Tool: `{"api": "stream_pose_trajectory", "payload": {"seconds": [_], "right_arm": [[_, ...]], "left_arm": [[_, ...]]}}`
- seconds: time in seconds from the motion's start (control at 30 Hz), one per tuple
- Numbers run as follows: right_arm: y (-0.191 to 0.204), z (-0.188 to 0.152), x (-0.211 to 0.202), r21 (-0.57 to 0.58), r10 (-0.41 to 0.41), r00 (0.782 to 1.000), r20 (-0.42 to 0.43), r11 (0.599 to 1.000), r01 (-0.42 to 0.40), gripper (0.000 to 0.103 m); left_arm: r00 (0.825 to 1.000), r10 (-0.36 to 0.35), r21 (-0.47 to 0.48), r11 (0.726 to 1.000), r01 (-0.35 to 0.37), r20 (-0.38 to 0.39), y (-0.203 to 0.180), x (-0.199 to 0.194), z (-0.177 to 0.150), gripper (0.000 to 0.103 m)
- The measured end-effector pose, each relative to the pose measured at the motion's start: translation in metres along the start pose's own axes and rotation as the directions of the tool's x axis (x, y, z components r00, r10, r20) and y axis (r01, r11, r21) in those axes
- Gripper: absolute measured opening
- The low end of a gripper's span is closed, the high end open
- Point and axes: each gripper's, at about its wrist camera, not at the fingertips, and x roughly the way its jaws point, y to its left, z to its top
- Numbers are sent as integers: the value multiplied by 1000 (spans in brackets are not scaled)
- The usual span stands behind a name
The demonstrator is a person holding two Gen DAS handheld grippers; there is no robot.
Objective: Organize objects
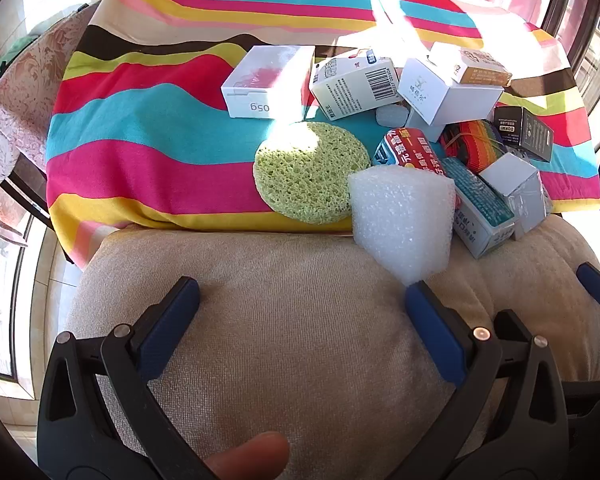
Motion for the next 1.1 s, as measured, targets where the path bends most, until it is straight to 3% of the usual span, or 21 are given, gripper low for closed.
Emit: {"api": "stream_pose_trajectory", "payload": {"seconds": [0.27, 0.53, 1.1], "right_arm": [[-4, 2, -1, 11, 24, 999, -21, 1000, -24, 103], [-6, 9, 0, 14, 51, 994, -95, 999, -50, 103], [-4, 8, 0, 8, 35, 997, -70, 999, -34, 103]], "left_arm": [[1000, -5, -1, 1000, 5, 4, 0, 0, 0, 103], [1000, -7, -2, 1000, 7, 5, 2, 0, -1, 103], [1000, -5, 1, 1000, 5, 6, 2, 1, -2, 103]]}}
